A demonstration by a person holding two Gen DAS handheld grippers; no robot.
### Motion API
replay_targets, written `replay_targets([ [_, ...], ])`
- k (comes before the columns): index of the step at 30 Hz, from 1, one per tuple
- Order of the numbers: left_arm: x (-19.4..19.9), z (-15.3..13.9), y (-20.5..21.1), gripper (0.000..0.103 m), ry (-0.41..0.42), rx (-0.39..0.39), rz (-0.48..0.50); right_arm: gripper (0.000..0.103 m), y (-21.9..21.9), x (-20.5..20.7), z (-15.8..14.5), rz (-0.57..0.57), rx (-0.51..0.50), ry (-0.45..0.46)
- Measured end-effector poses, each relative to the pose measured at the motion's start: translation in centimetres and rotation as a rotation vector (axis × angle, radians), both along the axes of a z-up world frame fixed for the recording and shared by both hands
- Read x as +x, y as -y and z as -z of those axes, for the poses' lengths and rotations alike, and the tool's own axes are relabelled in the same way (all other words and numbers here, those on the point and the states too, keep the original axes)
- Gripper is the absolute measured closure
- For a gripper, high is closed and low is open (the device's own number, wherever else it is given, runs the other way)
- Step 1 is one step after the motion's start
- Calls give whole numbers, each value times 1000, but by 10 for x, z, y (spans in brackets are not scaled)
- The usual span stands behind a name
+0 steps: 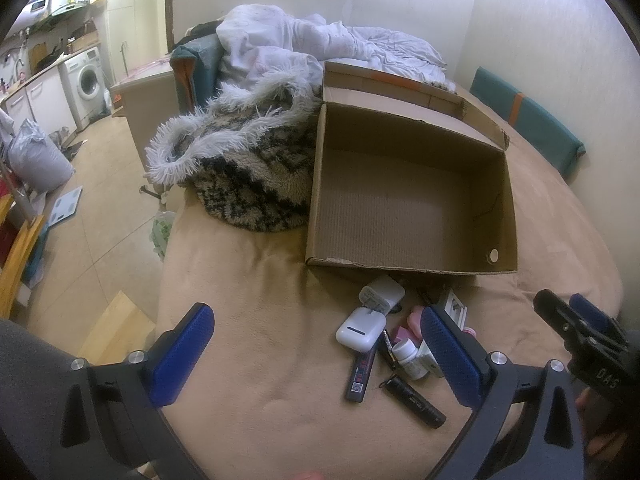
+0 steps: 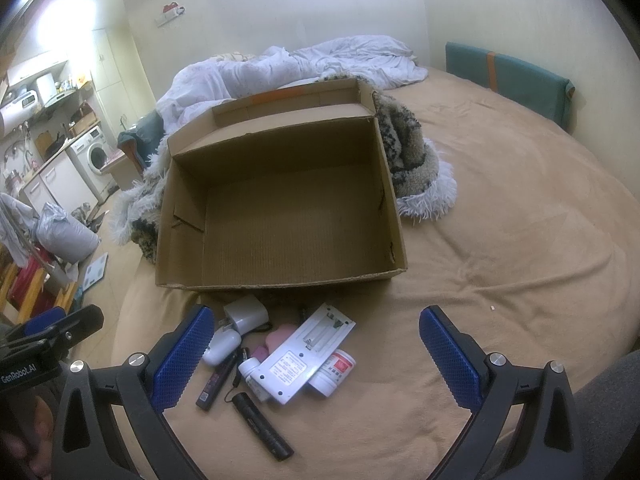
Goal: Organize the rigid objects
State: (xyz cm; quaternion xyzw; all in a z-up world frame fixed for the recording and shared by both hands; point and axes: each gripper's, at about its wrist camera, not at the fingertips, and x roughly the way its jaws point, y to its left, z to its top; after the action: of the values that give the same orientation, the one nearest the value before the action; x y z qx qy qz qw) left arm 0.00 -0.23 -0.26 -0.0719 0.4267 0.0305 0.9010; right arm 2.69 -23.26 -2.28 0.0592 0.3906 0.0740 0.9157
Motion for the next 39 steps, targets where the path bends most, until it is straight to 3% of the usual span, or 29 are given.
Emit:
replay_targets([
  [33, 1, 2, 0, 0, -4, -3, -3, 0, 0, -1, 3, -3, 2, -7],
  [39, 5, 13, -11, 0, -34, -33, -50, 0, 1, -3, 7, 5, 14, -20],
])
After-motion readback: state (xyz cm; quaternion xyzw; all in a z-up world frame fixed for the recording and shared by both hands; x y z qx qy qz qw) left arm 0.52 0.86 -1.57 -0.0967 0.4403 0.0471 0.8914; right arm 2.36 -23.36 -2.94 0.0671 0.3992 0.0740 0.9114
